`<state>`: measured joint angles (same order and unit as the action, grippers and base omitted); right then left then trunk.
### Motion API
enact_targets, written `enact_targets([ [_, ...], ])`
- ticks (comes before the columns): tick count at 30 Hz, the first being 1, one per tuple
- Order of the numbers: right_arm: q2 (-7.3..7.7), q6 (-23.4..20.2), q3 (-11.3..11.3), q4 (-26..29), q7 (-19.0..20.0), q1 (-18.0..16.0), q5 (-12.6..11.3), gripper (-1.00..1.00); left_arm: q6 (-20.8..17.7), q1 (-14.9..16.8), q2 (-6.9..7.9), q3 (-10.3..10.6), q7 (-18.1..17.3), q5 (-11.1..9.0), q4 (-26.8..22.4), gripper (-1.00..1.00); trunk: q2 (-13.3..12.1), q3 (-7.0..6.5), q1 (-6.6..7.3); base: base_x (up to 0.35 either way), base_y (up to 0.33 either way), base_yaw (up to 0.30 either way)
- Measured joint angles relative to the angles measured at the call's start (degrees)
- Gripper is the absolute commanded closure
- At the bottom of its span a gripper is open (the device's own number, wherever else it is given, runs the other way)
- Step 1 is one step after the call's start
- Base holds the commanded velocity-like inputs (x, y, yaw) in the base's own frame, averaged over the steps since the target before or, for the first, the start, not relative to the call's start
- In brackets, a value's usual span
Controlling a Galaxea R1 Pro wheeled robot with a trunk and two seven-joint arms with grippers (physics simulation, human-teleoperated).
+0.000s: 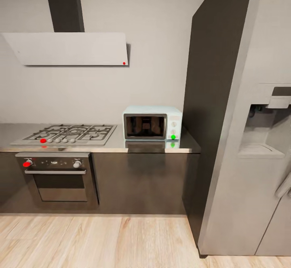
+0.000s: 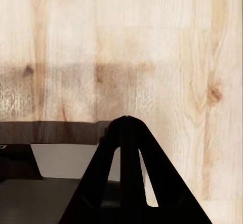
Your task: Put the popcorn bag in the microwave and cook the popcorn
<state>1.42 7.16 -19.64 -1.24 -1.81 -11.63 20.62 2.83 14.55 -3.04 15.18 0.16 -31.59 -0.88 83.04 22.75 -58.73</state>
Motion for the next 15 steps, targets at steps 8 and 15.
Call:
enact_targets([
  [8,-0.56,-0.07,0.08,-0.27,-0.02,0.01,-0.04,1.0,0.06,0.01,3.22,0.19,0.0,-0.01,0.16,-1.0,0.0,0.0,0.0,0.0,0.0,0.0],
  [15,-0.56,-0.07,0.08,-0.27,-0.02,0.01,-0.04,1.0,0.07,0.01,3.22,0.2,0.0,-0.01,0.16,-1.0,0.0,0.0,0.0,0.0,0.0,0.0],
])
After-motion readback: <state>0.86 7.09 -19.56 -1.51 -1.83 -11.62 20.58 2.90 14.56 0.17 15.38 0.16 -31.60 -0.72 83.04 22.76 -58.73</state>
